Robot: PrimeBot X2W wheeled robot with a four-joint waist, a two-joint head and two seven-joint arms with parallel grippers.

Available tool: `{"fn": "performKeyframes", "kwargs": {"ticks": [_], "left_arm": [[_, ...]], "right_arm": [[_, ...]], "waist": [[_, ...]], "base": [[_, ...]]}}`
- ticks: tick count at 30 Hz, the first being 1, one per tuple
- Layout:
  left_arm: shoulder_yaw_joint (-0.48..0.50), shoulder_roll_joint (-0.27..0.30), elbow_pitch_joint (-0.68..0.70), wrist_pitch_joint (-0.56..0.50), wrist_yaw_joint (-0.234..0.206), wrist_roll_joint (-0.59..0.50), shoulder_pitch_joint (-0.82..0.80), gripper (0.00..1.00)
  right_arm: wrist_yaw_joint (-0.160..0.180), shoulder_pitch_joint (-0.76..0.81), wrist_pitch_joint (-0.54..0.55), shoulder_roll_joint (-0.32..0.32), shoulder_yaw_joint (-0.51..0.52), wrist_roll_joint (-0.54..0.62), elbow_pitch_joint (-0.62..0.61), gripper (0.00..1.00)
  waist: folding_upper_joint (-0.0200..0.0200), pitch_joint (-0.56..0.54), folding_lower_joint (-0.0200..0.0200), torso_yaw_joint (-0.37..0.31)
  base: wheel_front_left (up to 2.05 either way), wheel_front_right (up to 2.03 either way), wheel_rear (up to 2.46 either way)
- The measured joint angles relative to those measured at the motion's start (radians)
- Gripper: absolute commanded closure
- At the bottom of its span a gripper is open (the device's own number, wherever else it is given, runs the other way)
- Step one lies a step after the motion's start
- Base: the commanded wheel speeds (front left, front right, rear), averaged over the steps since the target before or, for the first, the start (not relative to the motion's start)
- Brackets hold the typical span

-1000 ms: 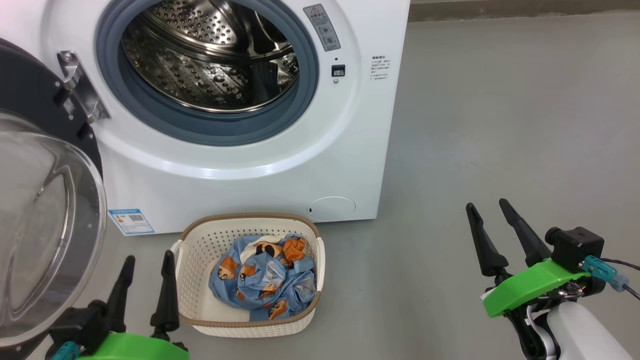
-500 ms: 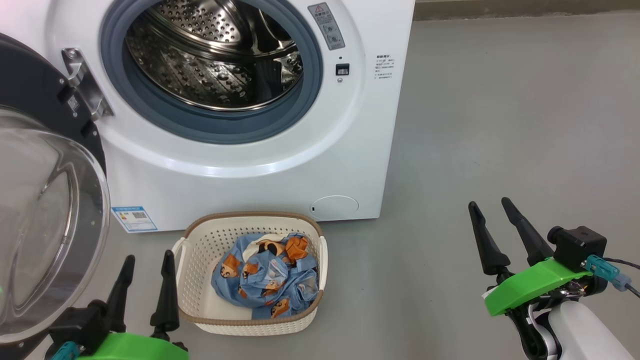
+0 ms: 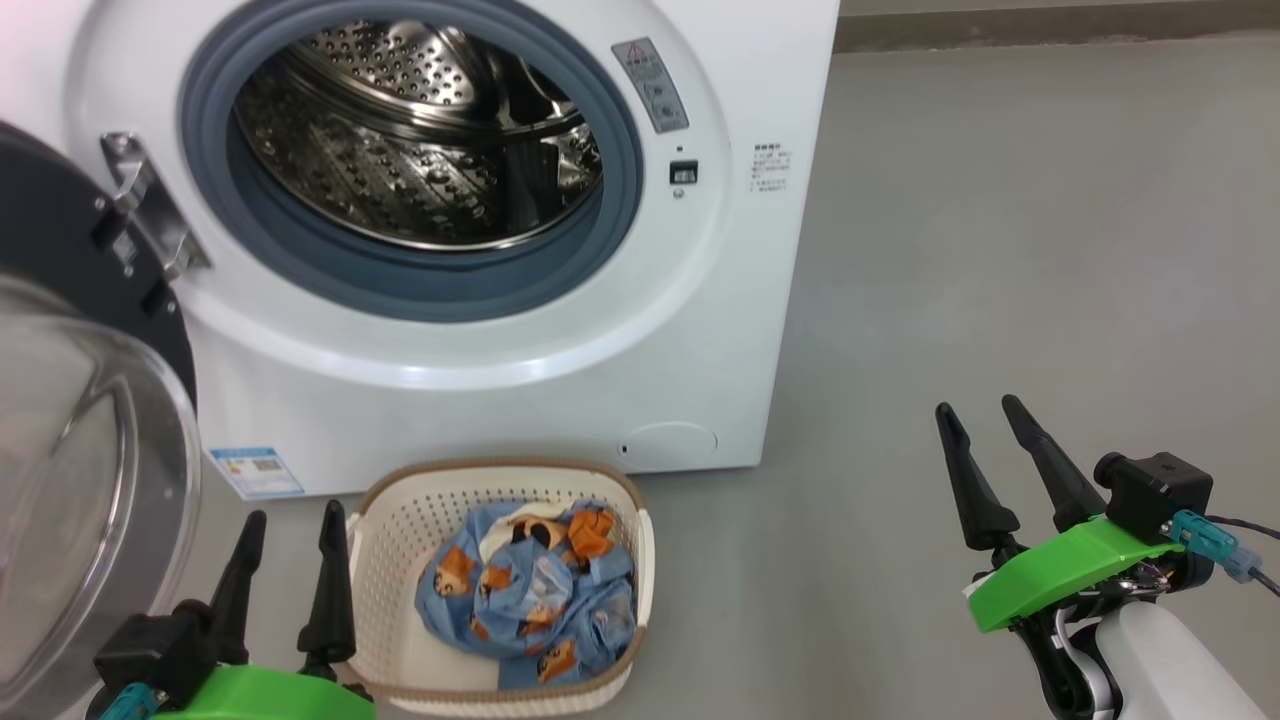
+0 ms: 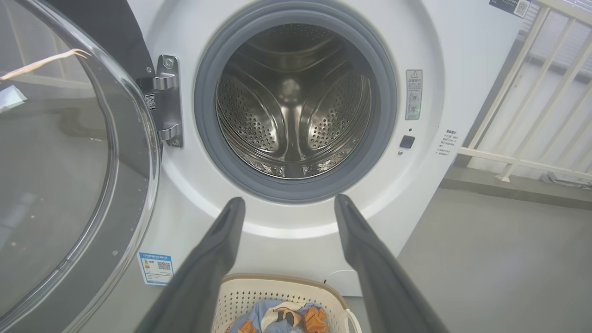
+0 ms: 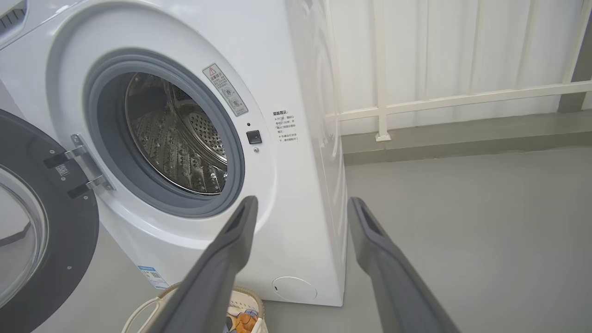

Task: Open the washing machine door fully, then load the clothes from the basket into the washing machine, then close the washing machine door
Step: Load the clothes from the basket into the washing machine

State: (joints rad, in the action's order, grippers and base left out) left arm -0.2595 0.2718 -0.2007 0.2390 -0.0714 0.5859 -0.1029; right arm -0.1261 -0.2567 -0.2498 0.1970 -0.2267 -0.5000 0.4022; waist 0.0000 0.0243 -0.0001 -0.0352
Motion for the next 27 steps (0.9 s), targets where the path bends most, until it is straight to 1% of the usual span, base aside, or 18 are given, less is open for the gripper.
{"fn": "performKeyframes", "kwargs": {"ticks": [6,11,27], "left_arm": [[0.000,0.000,0.000,0.000,0.000,0.001,-0.001,0.00],[0.000,0.000,0.001,0.001,0.000,0.001,-0.001,0.00],[-0.001,0.000,0.001,0.009,0.000,0.001,-0.001,0.00]], "right_arm": [[0.000,0.000,0.000,0.000,0.001,0.000,-0.001,0.00],[0.000,0.000,0.000,0.000,0.001,0.000,-0.002,0.00],[0.000,0.000,0.000,0.000,0.001,0.000,-0.002,0.00]], "waist": [[0.0000,0.001,0.0000,0.002],[0.0000,0.000,0.0000,0.003],[0.0000,0.004,0.0000,0.006]], "base": [[1.57,-1.57,0.00],[0.89,-0.89,0.00],[0.07,-0.07,0.00]]}}
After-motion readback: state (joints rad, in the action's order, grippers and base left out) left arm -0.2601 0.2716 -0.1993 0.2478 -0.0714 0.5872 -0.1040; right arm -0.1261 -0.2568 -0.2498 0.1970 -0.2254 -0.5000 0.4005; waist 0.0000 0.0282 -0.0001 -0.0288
